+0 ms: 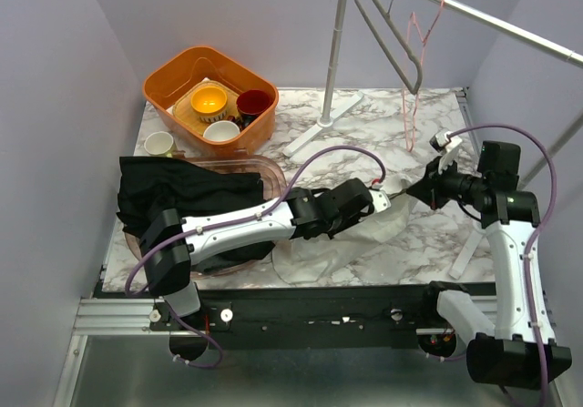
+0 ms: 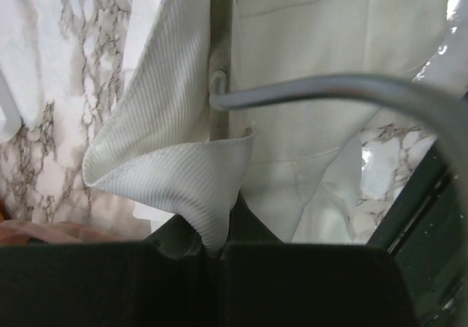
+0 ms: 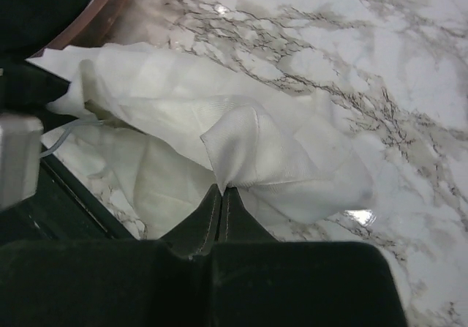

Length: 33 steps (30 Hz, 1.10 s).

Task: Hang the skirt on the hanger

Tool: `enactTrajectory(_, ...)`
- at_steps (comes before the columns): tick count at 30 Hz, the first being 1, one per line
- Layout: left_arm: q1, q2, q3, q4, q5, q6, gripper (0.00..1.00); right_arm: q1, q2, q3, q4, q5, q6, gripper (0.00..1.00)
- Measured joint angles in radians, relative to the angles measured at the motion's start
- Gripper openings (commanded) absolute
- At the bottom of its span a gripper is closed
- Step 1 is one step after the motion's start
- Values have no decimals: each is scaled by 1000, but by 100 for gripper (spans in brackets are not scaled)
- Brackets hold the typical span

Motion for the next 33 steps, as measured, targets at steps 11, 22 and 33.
enactTrajectory(11,65,-10,-8,37,209,11,0,0,-137,26,-197,-70,-252,16)
enactTrajectory(22,71,-96,-32,-25,296,155,0,8,-108,40,-357,-16,-489,71)
enactTrajectory(33,71,-125,-62,-57,328,292,0,8,-117,244,-400,-15,-734,84)
